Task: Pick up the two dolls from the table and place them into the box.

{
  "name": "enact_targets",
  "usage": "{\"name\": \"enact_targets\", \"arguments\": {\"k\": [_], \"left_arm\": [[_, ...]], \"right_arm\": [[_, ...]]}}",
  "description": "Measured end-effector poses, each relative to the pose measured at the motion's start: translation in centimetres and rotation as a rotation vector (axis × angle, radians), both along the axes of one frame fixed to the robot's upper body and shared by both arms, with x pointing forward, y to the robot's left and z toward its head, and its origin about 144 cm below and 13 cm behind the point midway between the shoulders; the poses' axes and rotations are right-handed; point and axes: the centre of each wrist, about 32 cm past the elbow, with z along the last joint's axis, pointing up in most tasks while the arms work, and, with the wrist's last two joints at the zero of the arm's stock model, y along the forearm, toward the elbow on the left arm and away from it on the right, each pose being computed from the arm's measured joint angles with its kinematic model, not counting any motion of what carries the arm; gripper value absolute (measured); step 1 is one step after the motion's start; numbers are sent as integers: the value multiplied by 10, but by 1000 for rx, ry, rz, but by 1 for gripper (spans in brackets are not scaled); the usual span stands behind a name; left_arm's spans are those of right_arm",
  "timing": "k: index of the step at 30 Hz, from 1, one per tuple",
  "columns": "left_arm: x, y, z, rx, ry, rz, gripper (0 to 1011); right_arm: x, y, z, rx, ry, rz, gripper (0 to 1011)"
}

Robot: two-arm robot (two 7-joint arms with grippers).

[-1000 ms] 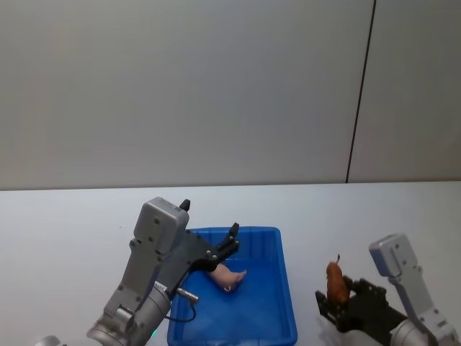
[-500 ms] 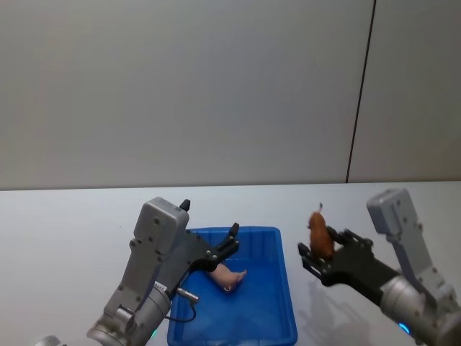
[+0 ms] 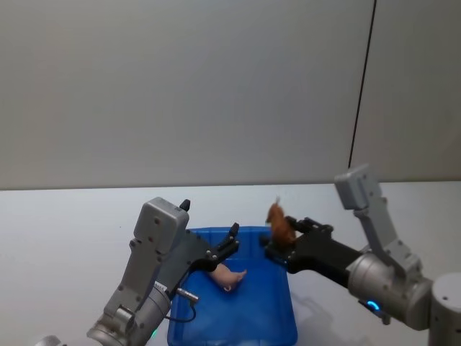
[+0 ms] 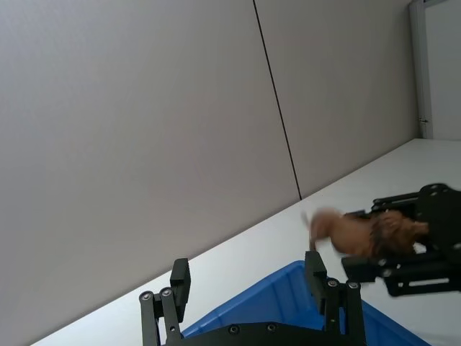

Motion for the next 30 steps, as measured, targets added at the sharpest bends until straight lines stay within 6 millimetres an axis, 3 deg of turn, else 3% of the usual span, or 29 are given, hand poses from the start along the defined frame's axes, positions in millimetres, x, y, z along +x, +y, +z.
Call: {"name": "enact_targets", "arguments": {"k": [8,14,22,30], "left_arm": [[0,0,0,0,0,0,1001],[0,0,0,0,0,0,1001],[0,0,0,0,0,0,1001],[0,0,0,0,0,0,1001]], "right_arm": [[10,13,-9,-3,70,52,871],[13,17,-13,-6,87,67,1000],[12,10,-15,-8,79,57,1001],[4,-14,-18,-3,70,1,1001]]}}
